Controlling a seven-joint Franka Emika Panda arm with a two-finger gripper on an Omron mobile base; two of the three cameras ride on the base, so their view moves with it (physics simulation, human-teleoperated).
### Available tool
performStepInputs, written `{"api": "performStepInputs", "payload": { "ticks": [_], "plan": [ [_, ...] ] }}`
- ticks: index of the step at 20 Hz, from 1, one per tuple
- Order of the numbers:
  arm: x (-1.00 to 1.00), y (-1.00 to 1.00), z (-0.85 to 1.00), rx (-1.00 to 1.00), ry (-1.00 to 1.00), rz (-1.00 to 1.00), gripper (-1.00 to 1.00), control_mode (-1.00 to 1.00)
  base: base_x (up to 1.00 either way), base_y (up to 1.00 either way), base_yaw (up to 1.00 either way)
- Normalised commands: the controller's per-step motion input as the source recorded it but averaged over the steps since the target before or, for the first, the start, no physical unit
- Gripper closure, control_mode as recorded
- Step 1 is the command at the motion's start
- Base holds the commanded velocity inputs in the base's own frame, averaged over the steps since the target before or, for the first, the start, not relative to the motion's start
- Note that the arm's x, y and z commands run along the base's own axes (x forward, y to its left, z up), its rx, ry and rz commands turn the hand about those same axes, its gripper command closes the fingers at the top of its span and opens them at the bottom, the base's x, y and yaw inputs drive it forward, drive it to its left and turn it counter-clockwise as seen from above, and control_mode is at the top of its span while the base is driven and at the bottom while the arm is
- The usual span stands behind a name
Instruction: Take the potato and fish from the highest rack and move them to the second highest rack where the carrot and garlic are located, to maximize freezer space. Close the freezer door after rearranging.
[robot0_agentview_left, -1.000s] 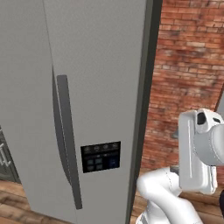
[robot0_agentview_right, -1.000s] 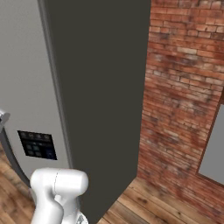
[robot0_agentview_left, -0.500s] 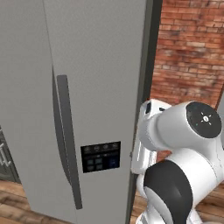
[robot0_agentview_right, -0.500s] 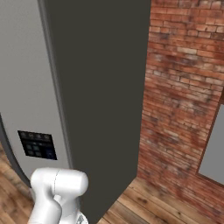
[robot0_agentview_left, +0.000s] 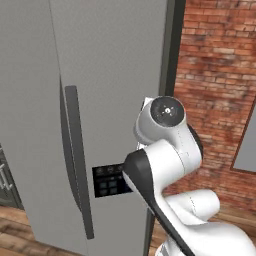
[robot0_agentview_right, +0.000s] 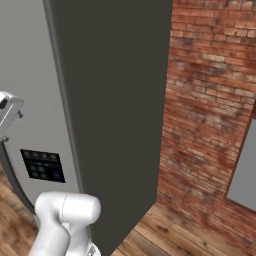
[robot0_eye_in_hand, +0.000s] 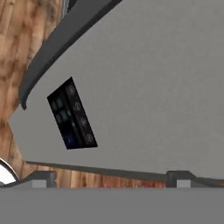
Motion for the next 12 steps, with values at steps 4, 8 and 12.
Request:
{"api": "performStepInputs", "payload": {
  "ticks": [4,8,12],
  "plan": [
    [0.98,0.0,-0.22,0.0,0.0,-0.01,-1.0,-1.0,0.0,0.0,0.0],
    [0.96,0.0,-0.23,0.0,0.0,0.0,-1.0,-1.0,0.0,0.0,0.0],
    [0.94,0.0,-0.27,0.0,0.0,0.0,-1.0,-1.0,0.0,0.0,0.0]
  ]
}}
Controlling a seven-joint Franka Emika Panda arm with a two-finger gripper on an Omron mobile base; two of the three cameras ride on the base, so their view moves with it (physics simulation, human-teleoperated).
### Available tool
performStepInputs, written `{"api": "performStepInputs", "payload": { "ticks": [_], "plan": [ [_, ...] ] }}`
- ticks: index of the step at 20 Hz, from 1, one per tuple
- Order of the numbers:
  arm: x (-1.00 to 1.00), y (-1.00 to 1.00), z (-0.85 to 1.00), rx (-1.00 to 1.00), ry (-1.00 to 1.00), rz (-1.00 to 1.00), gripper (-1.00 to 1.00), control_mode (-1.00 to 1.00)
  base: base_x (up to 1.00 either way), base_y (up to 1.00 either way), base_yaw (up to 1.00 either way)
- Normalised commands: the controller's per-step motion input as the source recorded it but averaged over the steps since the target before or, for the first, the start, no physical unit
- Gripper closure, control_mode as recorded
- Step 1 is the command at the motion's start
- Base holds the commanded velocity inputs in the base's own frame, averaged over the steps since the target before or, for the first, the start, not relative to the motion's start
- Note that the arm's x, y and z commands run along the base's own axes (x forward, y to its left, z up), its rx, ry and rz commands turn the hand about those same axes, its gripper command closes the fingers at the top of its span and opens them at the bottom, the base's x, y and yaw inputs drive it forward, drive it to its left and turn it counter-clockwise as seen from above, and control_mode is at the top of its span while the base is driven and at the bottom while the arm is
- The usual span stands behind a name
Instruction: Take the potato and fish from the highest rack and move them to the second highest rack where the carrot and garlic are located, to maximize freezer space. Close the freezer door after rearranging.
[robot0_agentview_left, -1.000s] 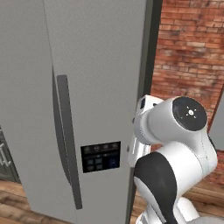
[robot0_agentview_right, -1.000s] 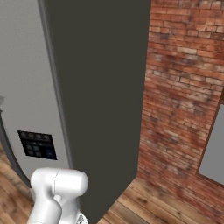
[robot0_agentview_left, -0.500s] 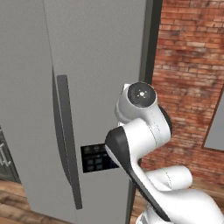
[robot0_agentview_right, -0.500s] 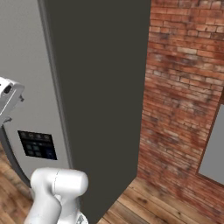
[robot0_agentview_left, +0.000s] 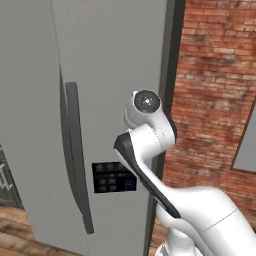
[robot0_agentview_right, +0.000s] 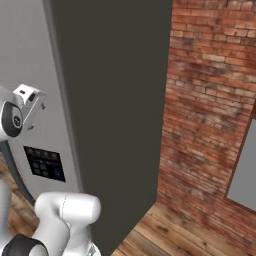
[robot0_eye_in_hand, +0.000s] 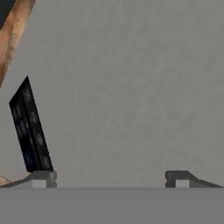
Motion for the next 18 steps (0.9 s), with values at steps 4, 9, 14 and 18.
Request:
{"api": "performStepInputs", "payload": {
  "ticks": [4,9,14,18],
  "plan": [
    [0.94,0.0,-0.29,0.0,0.0,-0.03,-1.0,-1.0,0.0,0.0,0.0],
    [0.87,0.0,-0.3,0.0,0.0,-0.09,-1.0,-1.0,0.0,0.0,0.0],
    [0.33,0.0,-0.21,-0.02,-0.03,-0.17,-1.0,-1.0,0.0,0.0,0.0],
    [-0.02,0.0,-0.09,0.0,-0.01,-0.21,-1.0,-1.0,0.0,0.0,0.0]
  ]
}}
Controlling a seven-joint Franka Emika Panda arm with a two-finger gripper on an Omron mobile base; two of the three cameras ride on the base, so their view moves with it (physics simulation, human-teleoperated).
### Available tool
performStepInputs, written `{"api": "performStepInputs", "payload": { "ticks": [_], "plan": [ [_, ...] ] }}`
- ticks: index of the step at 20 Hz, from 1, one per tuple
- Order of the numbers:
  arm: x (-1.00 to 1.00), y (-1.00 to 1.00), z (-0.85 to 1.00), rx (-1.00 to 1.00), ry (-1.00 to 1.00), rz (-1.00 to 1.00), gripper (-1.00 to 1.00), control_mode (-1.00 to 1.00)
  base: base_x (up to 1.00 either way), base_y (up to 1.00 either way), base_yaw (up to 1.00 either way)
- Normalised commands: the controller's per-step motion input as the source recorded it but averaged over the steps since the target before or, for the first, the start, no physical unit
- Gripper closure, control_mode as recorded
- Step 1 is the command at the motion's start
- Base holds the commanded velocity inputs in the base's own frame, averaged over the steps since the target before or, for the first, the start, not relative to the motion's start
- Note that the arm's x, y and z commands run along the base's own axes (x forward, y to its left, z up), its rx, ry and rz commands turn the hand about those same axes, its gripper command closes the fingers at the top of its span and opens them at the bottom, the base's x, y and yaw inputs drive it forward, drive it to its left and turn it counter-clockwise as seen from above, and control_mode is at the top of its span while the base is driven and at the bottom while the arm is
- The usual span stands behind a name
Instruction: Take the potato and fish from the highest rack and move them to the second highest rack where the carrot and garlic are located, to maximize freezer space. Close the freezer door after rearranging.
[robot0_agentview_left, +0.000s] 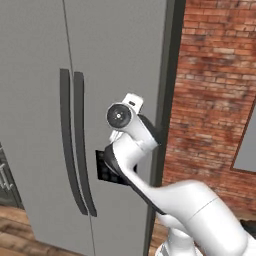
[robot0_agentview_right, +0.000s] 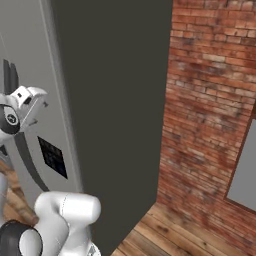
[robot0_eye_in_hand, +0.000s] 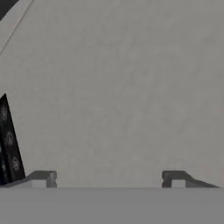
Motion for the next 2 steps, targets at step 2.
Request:
{"api": "performStepInputs", "payload": {
  "ticks": [2],
  "plan": [
    [-0.11,0.0,-0.02,0.0,0.0,-0.22,-1.0,-1.0,0.0,0.0,0.0]
  ]
}}
